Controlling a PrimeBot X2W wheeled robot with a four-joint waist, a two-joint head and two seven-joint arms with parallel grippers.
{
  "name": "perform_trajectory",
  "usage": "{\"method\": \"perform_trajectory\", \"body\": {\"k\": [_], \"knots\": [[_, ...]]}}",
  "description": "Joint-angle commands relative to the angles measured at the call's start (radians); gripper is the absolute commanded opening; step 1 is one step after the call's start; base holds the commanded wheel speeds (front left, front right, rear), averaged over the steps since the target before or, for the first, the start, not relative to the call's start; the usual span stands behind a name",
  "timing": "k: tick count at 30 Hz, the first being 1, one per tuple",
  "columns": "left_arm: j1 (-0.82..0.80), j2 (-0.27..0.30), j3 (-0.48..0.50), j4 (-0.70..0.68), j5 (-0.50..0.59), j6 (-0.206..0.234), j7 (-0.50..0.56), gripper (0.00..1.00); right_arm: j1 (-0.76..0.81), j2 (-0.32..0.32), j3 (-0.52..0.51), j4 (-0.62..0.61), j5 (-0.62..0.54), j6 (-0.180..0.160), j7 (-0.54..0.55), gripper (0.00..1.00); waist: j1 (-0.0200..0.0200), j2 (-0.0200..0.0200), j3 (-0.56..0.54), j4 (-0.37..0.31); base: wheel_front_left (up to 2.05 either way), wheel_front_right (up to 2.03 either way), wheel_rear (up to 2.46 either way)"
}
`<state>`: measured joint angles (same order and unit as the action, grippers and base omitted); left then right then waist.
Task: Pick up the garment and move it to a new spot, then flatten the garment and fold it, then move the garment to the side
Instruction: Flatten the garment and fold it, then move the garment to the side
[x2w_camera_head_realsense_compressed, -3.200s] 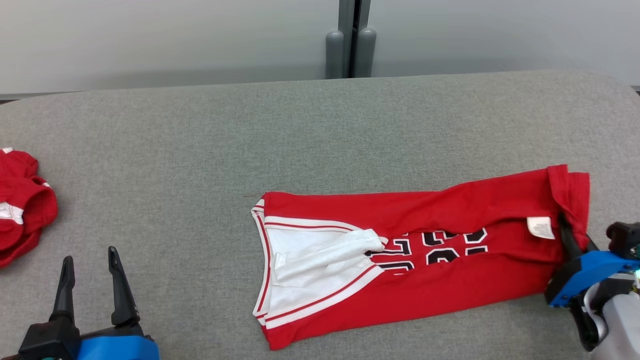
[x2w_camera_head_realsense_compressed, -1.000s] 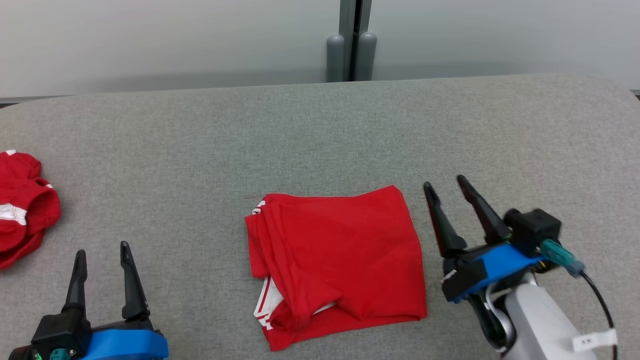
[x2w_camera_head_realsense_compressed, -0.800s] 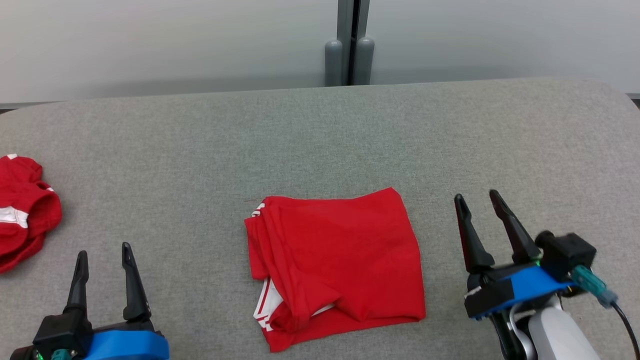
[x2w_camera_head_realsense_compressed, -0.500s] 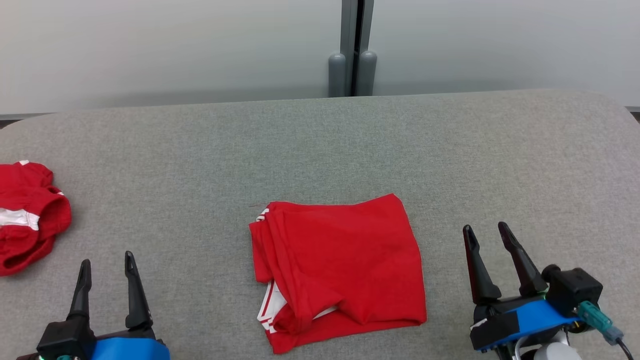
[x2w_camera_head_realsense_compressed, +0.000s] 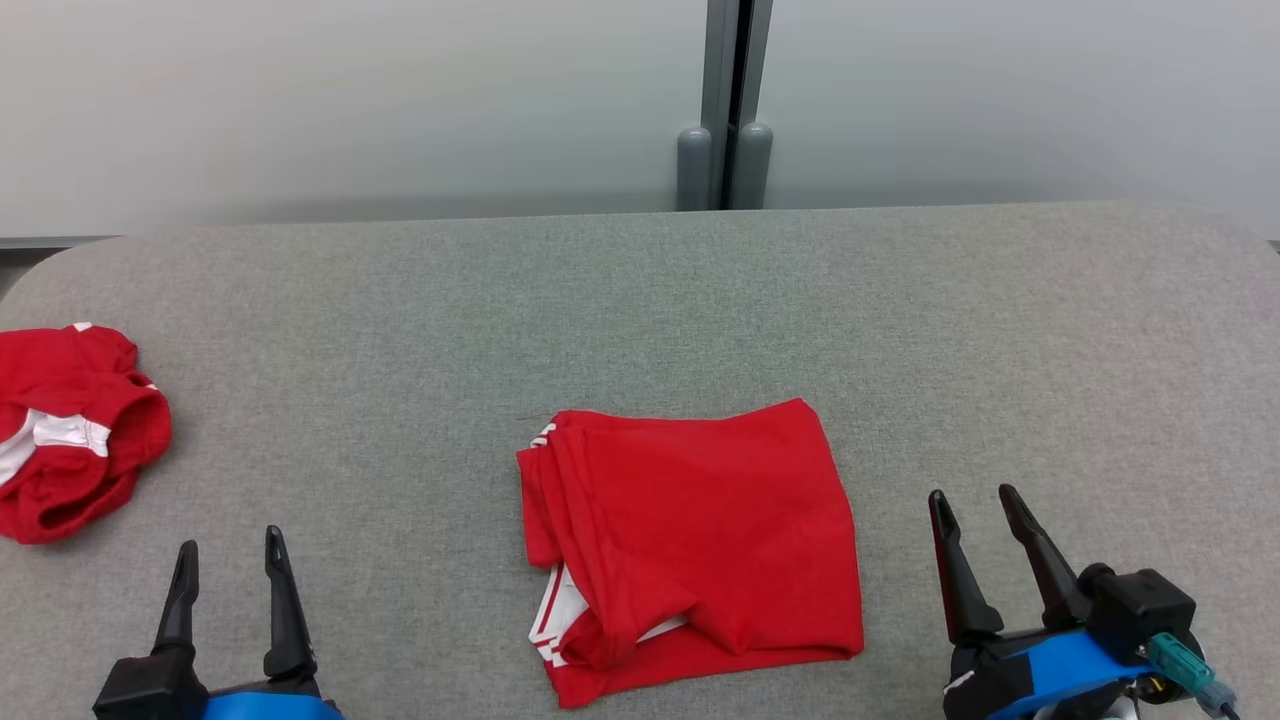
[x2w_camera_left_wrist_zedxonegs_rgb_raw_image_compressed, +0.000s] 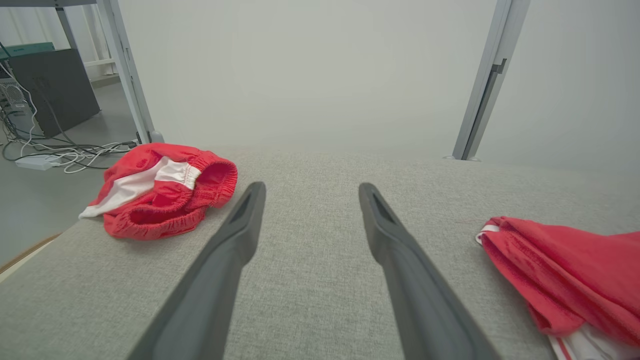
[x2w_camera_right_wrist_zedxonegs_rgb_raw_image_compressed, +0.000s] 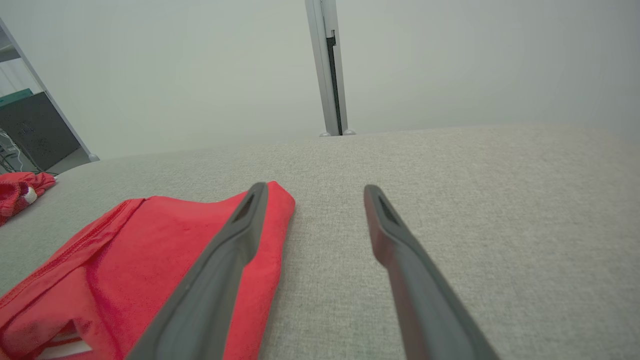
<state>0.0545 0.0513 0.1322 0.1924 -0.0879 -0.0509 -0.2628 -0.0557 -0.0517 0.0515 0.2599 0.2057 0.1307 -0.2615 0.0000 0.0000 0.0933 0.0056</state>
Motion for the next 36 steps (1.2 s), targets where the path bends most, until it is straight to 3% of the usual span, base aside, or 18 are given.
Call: {"method": "perform_trajectory", "body": {"k": [1,29,36], "knots": [[0.006,-0.001,0.001,0.002,0.003,-0.003,-0.003,1.00,0.015,0.001,-0.001,0.003,0.005,0.000,-0.005,1.00,0.0000,0.0000,-0.002,0.000,0.00,0.00,0.00],[0.021,-0.002,0.006,0.013,0.005,-0.008,-0.003,1.00,0.018,0.001,0.017,0.052,-0.019,0.000,-0.005,1.00,0.0000,0.0000,-0.034,-0.005,0.00,0.00,0.00],[0.010,-0.002,0.007,0.011,0.001,-0.008,-0.003,1.00,-0.091,-0.001,0.081,0.112,-0.081,0.000,-0.005,1.00,0.0000,0.0000,-0.022,-0.007,0.00,0.00,0.00]]}}
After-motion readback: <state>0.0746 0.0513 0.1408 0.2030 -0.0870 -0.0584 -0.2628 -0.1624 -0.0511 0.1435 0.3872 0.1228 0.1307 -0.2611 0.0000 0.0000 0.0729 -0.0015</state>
